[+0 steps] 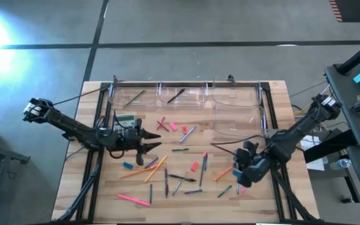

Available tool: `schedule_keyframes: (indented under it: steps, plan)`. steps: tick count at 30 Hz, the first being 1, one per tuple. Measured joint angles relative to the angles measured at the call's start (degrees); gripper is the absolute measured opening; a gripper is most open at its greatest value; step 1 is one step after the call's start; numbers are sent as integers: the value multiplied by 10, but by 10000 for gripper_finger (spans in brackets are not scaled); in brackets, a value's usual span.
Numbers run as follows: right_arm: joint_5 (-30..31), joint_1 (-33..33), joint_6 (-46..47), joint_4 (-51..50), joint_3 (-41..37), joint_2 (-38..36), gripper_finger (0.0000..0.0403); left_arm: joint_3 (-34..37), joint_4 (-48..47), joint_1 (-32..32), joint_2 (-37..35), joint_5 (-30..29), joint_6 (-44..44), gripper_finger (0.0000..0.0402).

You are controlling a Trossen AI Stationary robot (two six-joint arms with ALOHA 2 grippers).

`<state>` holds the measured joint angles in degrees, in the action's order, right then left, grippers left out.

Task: Sort crayons/erasers/pens/pencils in bins
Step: Put the gray crayon into the bottom transparent bin

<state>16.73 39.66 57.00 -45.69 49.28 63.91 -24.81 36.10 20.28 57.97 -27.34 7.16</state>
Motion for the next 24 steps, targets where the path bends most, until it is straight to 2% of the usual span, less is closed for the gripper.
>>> schedule_keyframes:
  steps: [6, 13, 19, 24]
  plan:
    - [-16, 21, 100, 0, -30, 2, 49, 0, 11, 0, 17, 0, 0, 122]
    - [-27, 21, 116, 1, -28, 14, 104, 1, 16, 0, 25, 0, 0, 122]
    - [-37, 21, 207, -6, -33, 23, 157, 1, 25, 0, 27, 0, 0, 122]
    - [-37, 21, 248, -6, -33, 38, 182, 1, 25, 0, 27, 0, 0, 122]
